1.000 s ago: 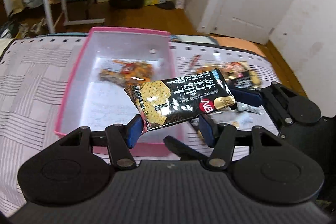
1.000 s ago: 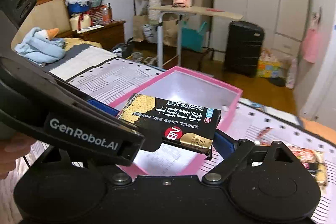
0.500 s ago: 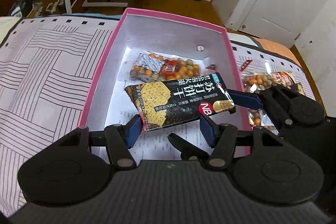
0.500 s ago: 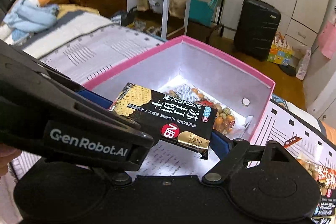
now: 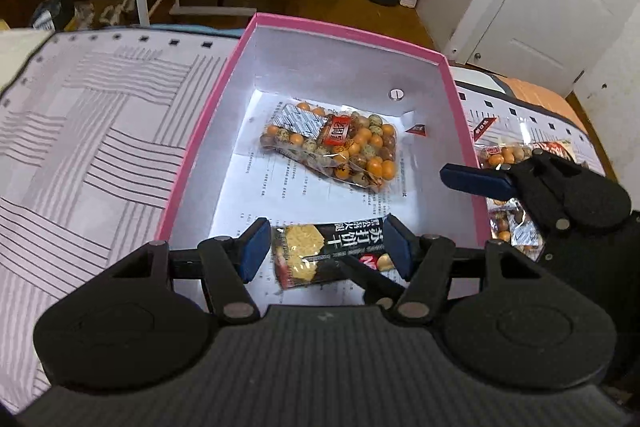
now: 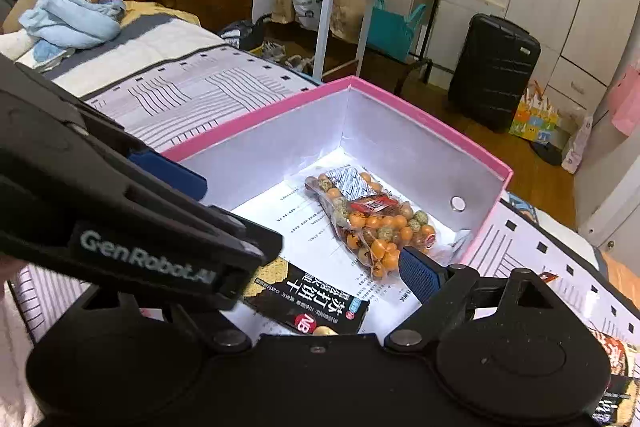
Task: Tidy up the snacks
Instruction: 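Carry the black cracker packet into the pink box and release it, then grasp a second black NB cracker packet with the left gripper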
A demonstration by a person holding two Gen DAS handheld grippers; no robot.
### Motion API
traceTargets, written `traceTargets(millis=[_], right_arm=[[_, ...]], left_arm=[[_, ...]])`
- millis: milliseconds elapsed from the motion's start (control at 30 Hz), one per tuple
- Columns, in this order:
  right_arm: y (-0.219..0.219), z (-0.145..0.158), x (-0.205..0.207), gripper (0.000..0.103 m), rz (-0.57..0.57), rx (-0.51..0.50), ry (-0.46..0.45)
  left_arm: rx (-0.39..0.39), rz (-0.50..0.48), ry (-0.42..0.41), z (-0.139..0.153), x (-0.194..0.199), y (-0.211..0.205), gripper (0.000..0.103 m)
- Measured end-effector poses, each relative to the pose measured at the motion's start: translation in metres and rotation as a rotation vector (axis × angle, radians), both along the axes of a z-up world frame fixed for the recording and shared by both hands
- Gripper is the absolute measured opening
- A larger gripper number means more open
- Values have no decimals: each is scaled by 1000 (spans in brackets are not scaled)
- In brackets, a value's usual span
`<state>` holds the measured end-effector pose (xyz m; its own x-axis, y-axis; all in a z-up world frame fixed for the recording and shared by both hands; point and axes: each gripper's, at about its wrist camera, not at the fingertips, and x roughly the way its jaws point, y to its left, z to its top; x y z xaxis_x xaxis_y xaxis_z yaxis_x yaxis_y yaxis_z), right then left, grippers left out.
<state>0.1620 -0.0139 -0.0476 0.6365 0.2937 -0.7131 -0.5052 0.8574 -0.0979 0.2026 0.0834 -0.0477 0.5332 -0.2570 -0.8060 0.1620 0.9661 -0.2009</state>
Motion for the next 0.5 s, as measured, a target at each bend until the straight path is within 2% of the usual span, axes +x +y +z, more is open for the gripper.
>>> traceTargets(millis=[200, 400, 500], right_arm=[[-32, 30, -32, 92, -19, 79, -15], [-92, 56, -76, 92, -24, 156, -86], [-120, 58, -92, 92, 2, 183, -103]], left_arm=[[55, -29, -32, 28, -24, -7, 63], [58, -65, -81, 61, -54, -19, 63], [42, -94, -105, 75, -70, -31, 63]])
